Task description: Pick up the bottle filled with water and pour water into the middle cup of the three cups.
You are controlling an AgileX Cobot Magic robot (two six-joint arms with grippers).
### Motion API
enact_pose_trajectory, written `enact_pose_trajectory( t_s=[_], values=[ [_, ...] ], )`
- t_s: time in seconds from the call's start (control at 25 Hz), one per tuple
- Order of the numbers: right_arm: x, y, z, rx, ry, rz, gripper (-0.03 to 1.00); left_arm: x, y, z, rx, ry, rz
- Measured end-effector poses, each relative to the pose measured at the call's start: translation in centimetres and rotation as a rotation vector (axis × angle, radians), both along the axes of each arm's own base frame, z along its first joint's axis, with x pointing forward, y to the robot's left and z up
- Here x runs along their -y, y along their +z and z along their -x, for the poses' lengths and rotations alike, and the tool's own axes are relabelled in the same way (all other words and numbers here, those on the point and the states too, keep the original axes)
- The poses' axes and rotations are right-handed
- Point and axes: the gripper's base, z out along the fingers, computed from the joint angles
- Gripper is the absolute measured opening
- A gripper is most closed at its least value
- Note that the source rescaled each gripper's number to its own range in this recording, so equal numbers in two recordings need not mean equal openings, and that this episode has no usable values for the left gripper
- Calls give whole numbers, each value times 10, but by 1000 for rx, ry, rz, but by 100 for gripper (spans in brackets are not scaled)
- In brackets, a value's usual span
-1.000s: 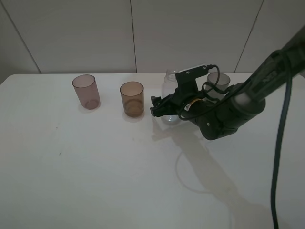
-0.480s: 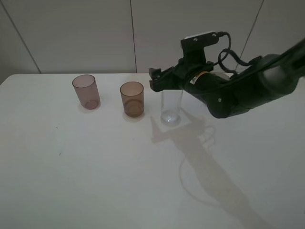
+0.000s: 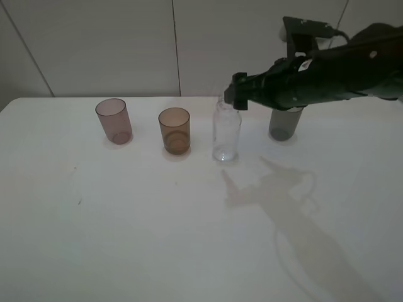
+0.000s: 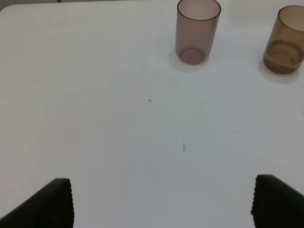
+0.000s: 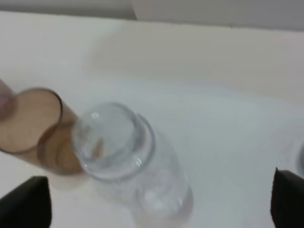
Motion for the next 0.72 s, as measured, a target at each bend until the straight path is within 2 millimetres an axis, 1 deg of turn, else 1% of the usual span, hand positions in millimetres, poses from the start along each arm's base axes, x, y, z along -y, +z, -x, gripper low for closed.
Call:
enact_pose_trajectory(
  t_s=[0.16,0.24,0.36,0.44,0.52,0.56,0.72],
  values=[
    [42,11,13,-178,-29,57,100,0,0,0,0,0,0],
    [66,18,24,-266,-45,104,100,0,0,0,0,0,0],
    [97,36,45,-343,-94,142,100,0,0,0,0,0,0],
    [113,50,63,-380,-128,151,100,0,0,0,0,0,0],
    [124,65,81,-377,-161,156,100,0,0,0,0,0,0],
    [127,74,91,-363,-169,157,100,0,0,0,0,0,0],
    [128,105,129,-239,-183,151,100,0,0,0,0,0,0]
  ],
)
